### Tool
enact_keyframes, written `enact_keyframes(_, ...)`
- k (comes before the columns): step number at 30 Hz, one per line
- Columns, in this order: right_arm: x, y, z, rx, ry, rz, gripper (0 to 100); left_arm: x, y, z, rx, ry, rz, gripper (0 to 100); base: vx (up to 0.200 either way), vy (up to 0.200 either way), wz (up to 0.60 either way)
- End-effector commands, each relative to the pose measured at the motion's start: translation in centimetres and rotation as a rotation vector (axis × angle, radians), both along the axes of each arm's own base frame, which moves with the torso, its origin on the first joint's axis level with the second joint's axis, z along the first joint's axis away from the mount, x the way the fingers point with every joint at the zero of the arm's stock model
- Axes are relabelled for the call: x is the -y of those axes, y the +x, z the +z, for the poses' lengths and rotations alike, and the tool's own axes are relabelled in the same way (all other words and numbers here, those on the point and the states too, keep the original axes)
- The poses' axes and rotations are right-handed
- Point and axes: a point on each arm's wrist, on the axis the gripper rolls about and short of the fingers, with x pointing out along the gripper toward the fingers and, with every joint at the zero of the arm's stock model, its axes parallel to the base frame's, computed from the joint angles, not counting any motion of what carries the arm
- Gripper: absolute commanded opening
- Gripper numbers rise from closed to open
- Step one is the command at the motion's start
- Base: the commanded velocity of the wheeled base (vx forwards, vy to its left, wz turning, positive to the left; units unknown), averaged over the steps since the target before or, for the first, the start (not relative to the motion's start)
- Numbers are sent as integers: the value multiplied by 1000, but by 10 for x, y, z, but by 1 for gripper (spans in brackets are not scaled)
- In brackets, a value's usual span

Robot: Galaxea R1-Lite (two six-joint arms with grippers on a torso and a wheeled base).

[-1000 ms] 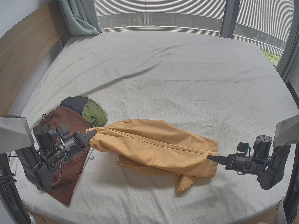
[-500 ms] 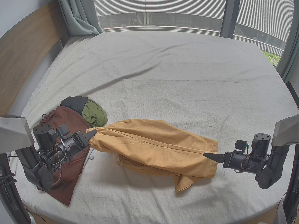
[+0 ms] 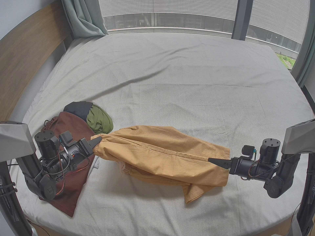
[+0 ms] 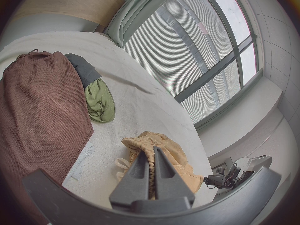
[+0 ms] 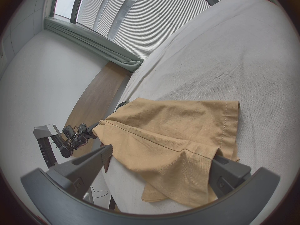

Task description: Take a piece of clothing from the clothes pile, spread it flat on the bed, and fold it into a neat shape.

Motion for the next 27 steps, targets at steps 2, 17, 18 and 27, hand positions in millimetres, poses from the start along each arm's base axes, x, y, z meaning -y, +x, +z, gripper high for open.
enact_keyframes(2,-3,3,0,2,7,4,100,0,0,0,0,0,0,0,0,0,0)
enact_keyframes(17,-9,4,2,-24,48,6,100,0,0,0,0,0,0,0,0,0,0)
enact_keyframes(18,-9,5,2,-21,48,4,100,0,0,0,0,0,0,0,0,0,0)
enact_keyframes(27,-10,8,4,-11,45,-26,0,0,0,-1,-3,0,0,0,0,0,0)
